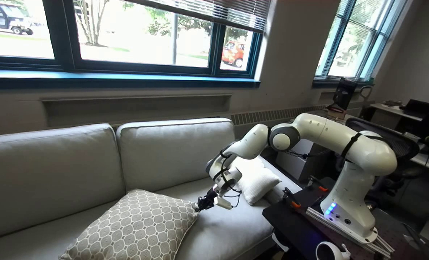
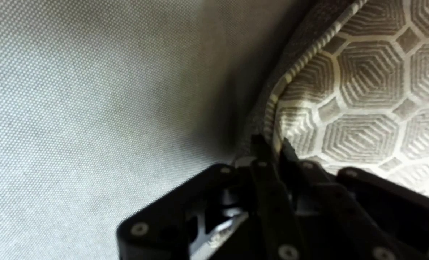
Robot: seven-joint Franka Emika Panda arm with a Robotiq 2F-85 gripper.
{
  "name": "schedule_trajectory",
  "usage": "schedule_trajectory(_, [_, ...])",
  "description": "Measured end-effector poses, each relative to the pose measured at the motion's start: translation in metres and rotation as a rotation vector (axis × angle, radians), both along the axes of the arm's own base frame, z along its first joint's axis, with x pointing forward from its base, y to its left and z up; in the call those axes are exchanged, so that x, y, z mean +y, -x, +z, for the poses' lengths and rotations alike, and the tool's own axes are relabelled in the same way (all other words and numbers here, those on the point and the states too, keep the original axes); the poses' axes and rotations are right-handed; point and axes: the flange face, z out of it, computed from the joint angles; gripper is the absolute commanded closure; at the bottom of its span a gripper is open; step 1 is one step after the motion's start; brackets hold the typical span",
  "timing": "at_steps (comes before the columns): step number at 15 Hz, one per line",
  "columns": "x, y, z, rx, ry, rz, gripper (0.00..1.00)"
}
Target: Move the pillows from the middle of the couch and set them against the armrest
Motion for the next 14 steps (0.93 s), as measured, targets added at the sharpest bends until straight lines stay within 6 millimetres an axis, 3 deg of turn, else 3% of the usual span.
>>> schedule_trajectory(8, [-0.005,0.049,0.037,-0.164,0.028,0.039,0.96])
schedule_trajectory(12, [-0.005,0.08,0.077,-0.214,0.132,0.064,0.96])
schedule_trajectory(14, [-0.011,0.084,0.105,-0.249,0.19,0.065,0.96])
